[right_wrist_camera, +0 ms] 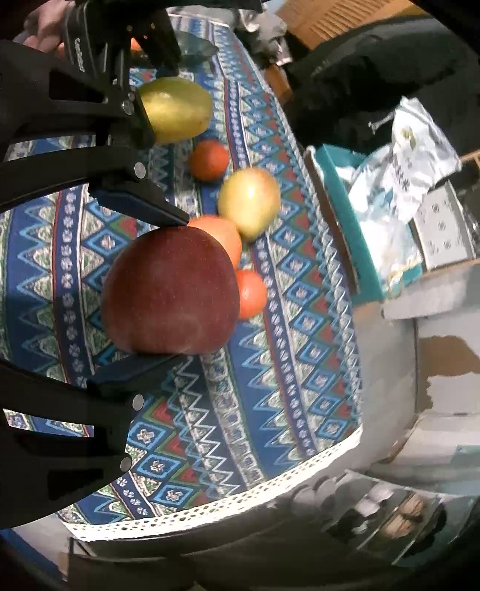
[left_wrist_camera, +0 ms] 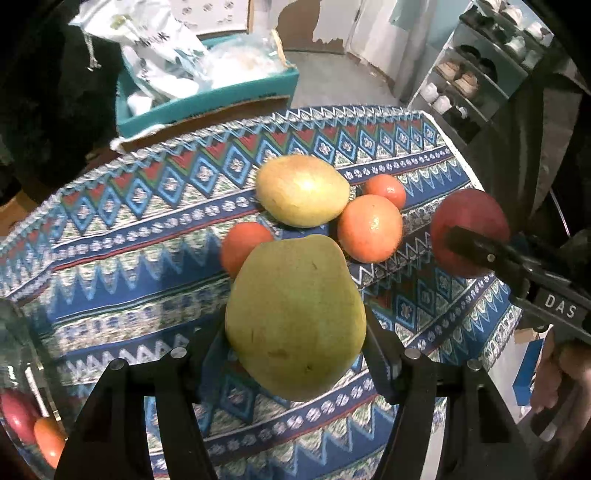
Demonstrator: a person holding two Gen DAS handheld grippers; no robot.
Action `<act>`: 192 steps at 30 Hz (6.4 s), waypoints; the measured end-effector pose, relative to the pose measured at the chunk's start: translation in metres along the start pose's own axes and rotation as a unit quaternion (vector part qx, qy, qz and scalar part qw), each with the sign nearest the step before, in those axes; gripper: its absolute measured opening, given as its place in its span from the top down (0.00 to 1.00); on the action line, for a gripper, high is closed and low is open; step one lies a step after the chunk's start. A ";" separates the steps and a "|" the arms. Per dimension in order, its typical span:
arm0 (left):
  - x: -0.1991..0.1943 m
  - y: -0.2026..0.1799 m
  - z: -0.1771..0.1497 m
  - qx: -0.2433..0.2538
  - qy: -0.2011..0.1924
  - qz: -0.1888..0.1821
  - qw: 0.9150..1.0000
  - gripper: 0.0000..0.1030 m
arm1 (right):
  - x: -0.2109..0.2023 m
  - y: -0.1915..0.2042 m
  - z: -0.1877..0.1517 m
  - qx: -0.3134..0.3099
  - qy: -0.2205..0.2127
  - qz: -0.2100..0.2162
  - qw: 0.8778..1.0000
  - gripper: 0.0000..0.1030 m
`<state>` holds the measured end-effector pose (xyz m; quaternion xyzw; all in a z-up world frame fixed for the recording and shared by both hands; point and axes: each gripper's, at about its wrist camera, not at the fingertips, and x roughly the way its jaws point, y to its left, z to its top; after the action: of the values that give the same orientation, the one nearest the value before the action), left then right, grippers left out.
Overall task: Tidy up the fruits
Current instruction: 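Carry the red mango with the right tool while the left tool carries the green mango toward the bowl, then lower and open the left tool over the bowl while the right tool releases the red mango, then move both tools back from the bowl to the remaining fruit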
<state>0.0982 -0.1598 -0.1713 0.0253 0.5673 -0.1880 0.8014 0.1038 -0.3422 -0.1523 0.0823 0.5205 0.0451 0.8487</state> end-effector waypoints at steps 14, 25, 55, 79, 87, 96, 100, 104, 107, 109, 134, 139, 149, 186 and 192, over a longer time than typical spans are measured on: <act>-0.071 0.051 -0.011 -0.004 -0.036 0.024 0.999 0.35 | -0.025 0.060 0.007 -0.051 -0.020 0.034 0.998 0.36; -0.115 0.095 -0.033 -0.012 -0.052 0.045 0.998 0.35 | -0.030 0.119 0.009 -0.099 -0.023 0.065 0.993 0.36; -0.161 0.203 -0.090 -0.099 -0.097 0.080 0.987 0.35 | -0.030 0.275 0.010 -0.192 -0.010 0.152 0.969 0.36; -0.145 0.283 -0.108 -0.183 -0.077 0.088 0.976 0.35 | 0.022 0.372 0.005 -0.219 0.047 0.191 0.956 0.36; -0.130 0.303 -0.111 -0.201 -0.063 0.087 0.974 0.35 | 0.043 0.387 0.002 -0.219 0.073 0.195 0.953 0.36; -0.107 0.317 -0.113 -0.214 -0.040 0.080 0.973 0.35 | 0.070 0.396 -0.008 -0.219 0.103 0.189 0.952 0.36; -0.101 0.320 -0.114 -0.221 -0.035 0.075 0.972 0.34 | 0.083 0.398 -0.014 -0.216 0.117 0.188 0.951 0.36; -0.096 0.325 -0.115 -0.229 -0.029 0.070 0.970 0.34 | 0.093 0.394 -0.018 -0.206 0.130 0.188 0.951 0.36; -0.092 0.327 -0.115 -0.232 -0.022 0.075 0.970 0.34 | 0.100 0.390 -0.020 -0.197 0.138 0.187 0.952 0.36; -0.089 0.328 -0.115 -0.234 -0.016 0.080 0.969 0.34 | 0.104 0.386 -0.021 -0.192 0.142 0.186 0.953 0.36; -0.125 0.311 -0.118 -0.231 -0.042 0.087 0.968 0.32 | 0.062 0.375 -0.009 -0.217 0.074 0.126 0.965 0.25; -0.135 0.295 -0.115 -0.212 -0.053 0.090 0.972 0.29 | 0.042 0.367 -0.004 -0.237 0.041 0.091 0.966 0.22; -0.144 0.263 -0.108 -0.173 -0.061 0.092 0.979 0.24 | 0.016 0.335 0.001 -0.228 0.021 0.055 0.972 0.19; -0.147 0.123 -0.066 -0.024 -0.061 0.097 0.993 0.16 | -0.055 0.182 -0.006 -0.188 -0.018 -0.010 0.982 0.18; -0.141 0.099 -0.054 -0.003 -0.056 0.095 0.994 0.16 | -0.060 0.149 -0.004 -0.172 -0.020 -0.018 0.985 0.18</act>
<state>0.0414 -0.0160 -0.0779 0.0662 0.5171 -0.1108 0.8462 0.0741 -0.2053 -0.0737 -0.0731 0.4896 0.1168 0.8610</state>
